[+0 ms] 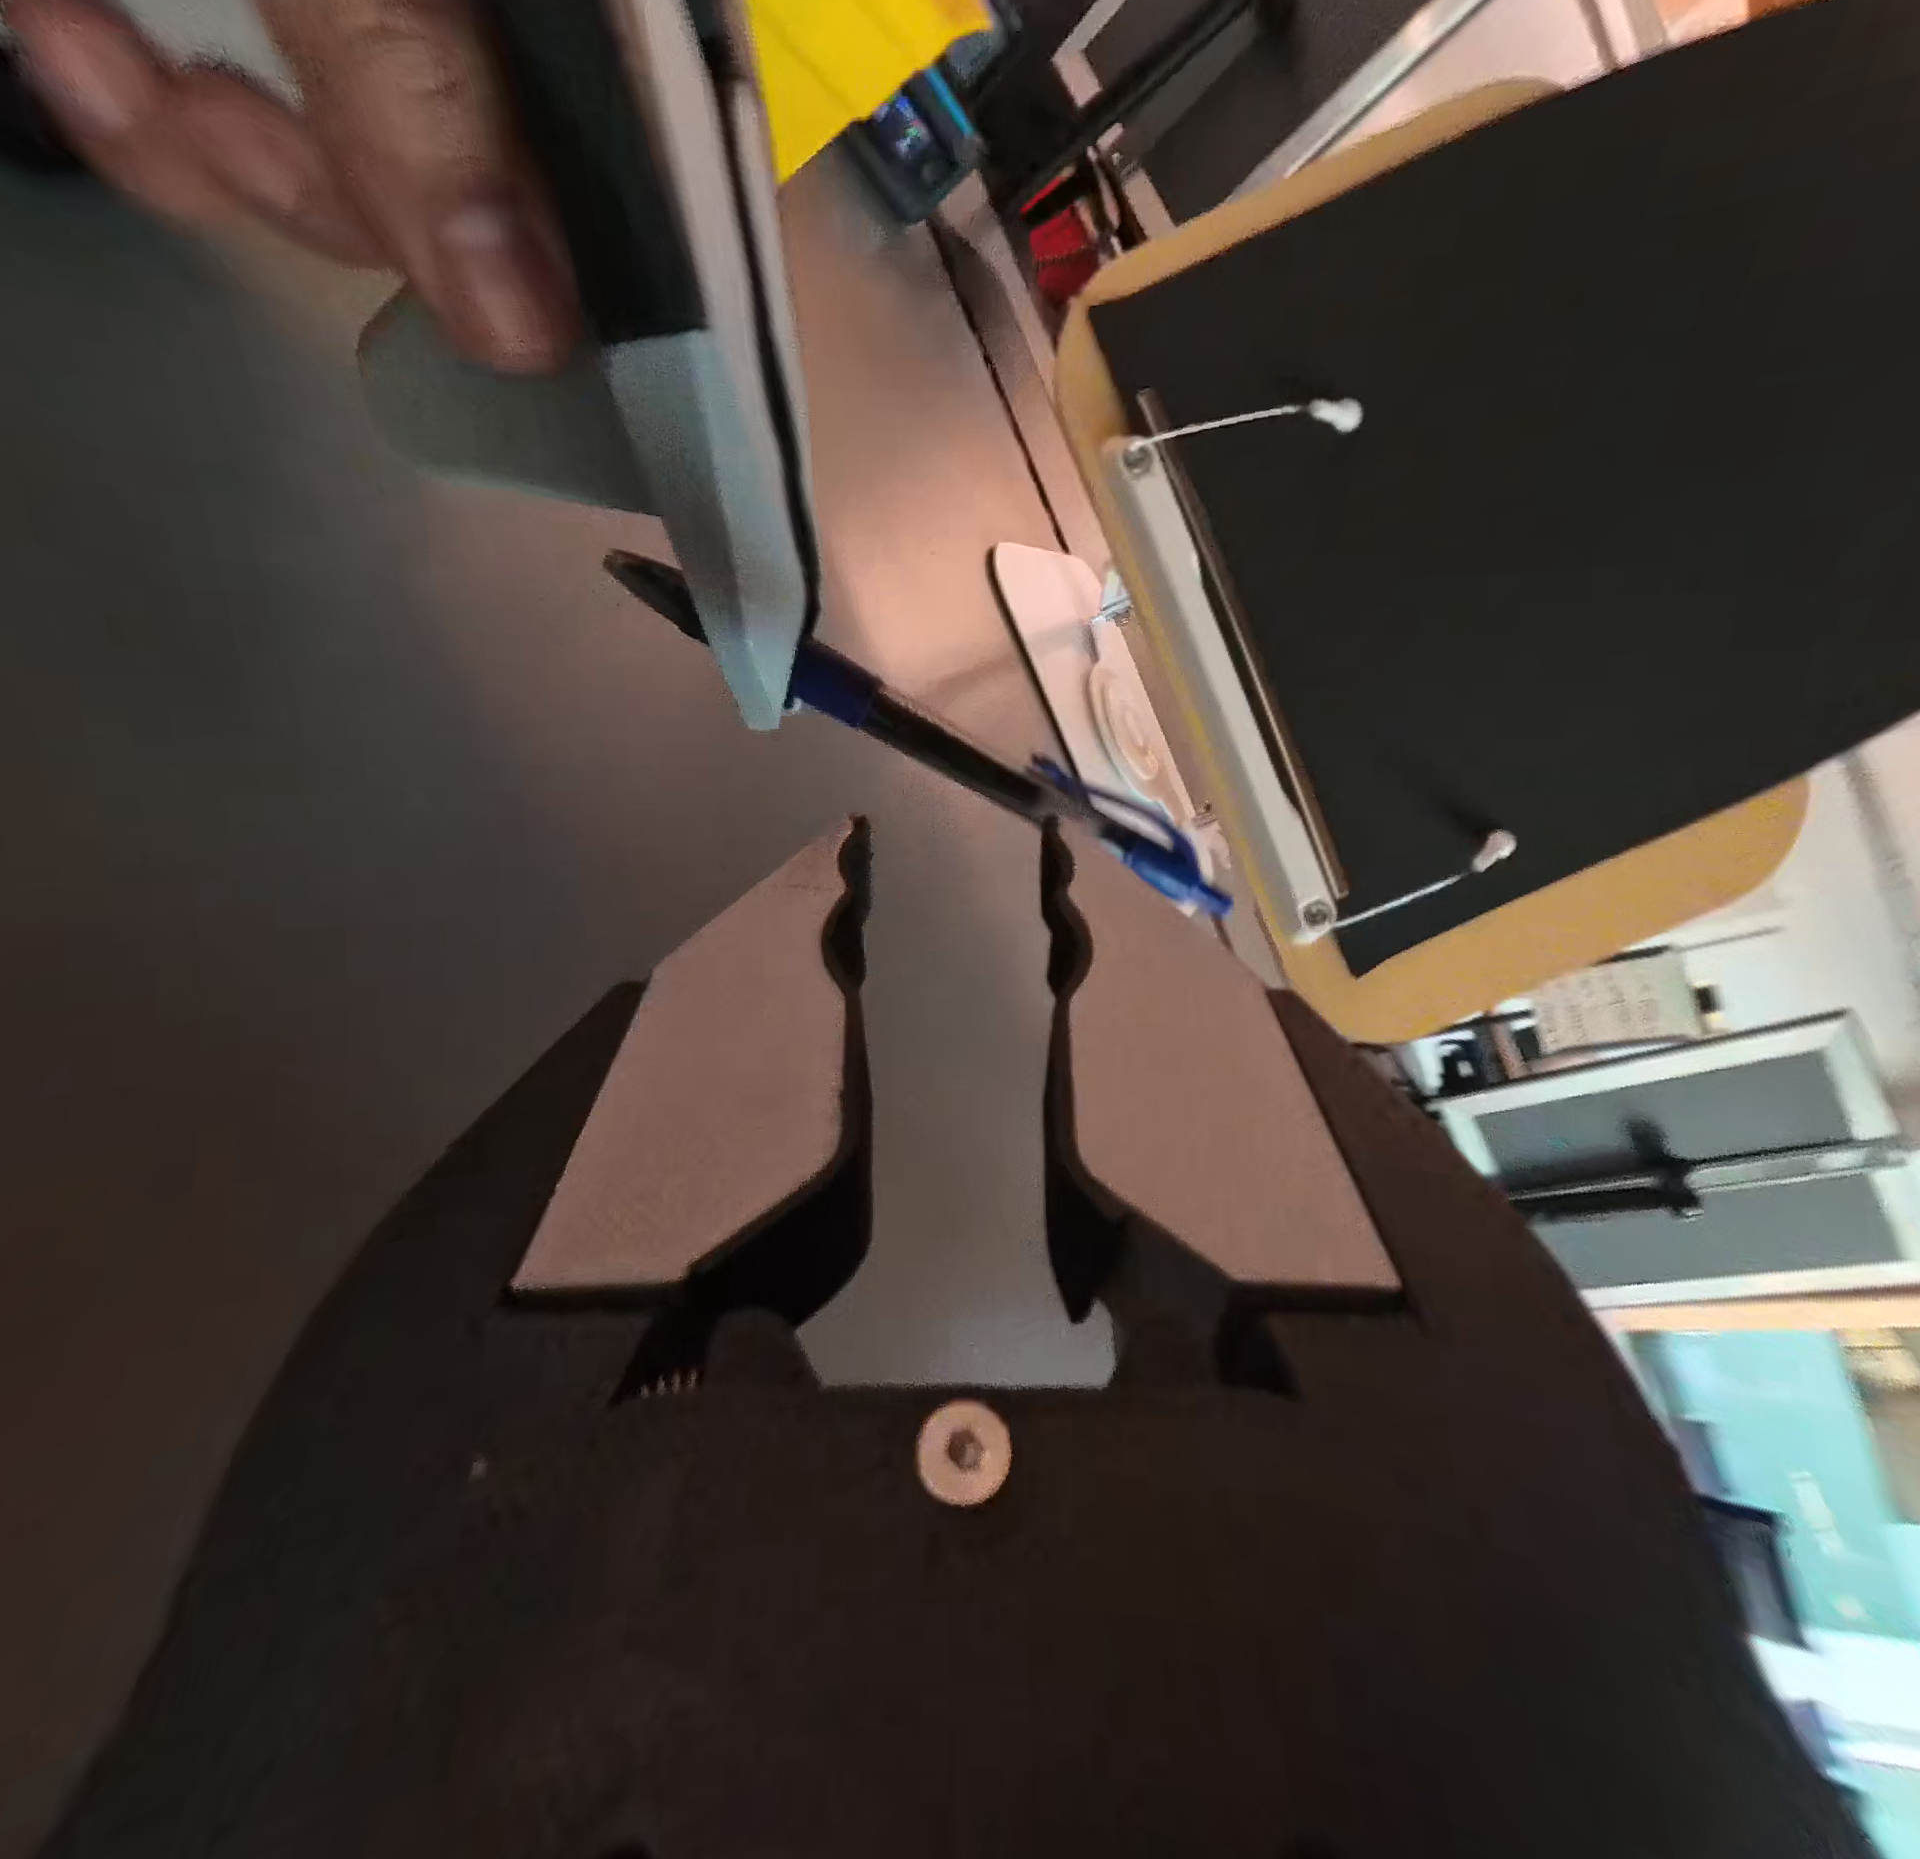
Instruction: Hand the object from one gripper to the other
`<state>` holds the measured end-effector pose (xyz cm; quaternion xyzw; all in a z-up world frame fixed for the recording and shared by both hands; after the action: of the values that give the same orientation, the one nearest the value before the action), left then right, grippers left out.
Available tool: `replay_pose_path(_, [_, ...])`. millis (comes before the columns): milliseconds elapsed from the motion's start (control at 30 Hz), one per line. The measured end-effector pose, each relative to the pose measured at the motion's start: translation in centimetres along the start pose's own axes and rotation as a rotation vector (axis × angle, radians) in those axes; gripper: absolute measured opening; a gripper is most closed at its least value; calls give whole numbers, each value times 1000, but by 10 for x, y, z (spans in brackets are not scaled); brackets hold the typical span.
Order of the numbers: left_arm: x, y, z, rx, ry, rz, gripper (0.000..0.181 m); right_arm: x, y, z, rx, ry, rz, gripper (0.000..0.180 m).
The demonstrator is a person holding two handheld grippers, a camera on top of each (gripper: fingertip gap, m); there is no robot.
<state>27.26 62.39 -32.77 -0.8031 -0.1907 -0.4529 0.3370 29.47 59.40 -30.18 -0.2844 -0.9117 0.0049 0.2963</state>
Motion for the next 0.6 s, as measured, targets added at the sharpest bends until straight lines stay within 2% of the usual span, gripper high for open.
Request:
replay_pose_path(167, [-15, 5, -16, -121, -26, 99, 8, 6, 3, 23, 7, -191, -6, 34])
replay_pose_path(200, [-16, 5, -18, -141, -32, 104, 8, 1, 5, 29, 21, -235, 12, 31])
replay_pose_path(267, [-22, 5, -25, -188, -39, 139, 8, -7, 8, 36, 41, -294, 55, 14])
replay_pose_path(300, [-22, 5, -24, -182, -34, 141, 8, -8, 9, 37, 46, -294, 66, 13])
replay_pose_path(400, [-3, 0, -20, -125, 48, 42, 13, -9, 10, 23, 17, -197, 93, 7])
replay_pose_path(433, [7, -5, -16, -80, 87, -5, 25, -10, 9, 16, 11, -138, 93, 6])
replay_pose_path(533, [32, -19, -14, 18, 223, -144, 29, -23, 10, 5, 67, 62, 126, 6])
replay_pose_path(600, [40, -25, -8, 134, 330, -177, 35, -36, 14, 4, 107, 146, 177, 6])
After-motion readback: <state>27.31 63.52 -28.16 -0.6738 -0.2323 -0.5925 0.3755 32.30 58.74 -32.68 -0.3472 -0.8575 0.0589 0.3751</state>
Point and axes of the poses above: each gripper's, where its closed fingertips meet, y out along the fingers, x out of its top, z = x × y across the jaws, the point moved 1 cm from there along -y, back along the fingers, and after that the axes turned 7 degrees about -x, right-handed, at the moved point
